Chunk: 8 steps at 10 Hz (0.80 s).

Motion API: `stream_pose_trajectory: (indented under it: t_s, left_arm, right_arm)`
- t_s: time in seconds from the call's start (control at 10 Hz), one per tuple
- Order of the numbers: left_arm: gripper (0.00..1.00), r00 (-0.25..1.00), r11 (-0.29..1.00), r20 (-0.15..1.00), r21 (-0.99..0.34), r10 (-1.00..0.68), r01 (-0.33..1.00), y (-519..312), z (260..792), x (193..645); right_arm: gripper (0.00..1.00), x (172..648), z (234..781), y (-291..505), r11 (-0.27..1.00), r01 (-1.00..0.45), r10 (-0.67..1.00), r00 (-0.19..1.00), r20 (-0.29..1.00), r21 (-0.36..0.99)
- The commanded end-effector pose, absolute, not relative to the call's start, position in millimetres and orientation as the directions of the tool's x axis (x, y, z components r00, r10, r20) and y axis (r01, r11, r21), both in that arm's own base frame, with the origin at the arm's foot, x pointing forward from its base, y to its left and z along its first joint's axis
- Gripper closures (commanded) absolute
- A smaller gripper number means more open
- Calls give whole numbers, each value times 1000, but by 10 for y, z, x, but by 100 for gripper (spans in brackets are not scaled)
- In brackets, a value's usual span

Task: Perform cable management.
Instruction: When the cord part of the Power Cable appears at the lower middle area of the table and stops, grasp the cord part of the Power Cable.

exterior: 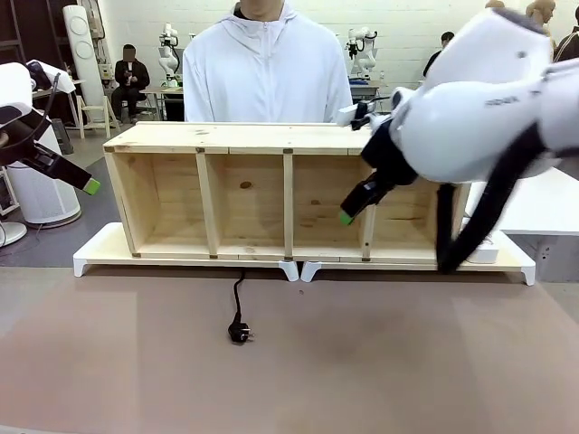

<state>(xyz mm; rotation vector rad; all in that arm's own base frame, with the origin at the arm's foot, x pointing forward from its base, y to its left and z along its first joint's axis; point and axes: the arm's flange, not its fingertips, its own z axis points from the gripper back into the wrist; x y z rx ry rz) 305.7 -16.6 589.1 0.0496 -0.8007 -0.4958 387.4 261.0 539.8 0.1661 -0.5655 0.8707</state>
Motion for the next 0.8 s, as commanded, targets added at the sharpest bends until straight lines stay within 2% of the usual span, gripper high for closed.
stream_pose_trajectory:
  t_s: [0.0,0.2,0.7]
  left_arm:
    - [0,591,887,676,222,-440,405,-161,5890,3056]
    - [0,591,887,676,222,-440,405,-161,5890,3056]
    - [0,591,887,676,222,-440,405,-161,5890,3056]
  right_arm:
    - [0,4193,5248,2883,622,-783,690,538,483,-16]
    - [0,4331,5036,3279,646,-763,676,594,436,38]
    - [0,4465,4562,4006,778,-627,578,735,353,32]
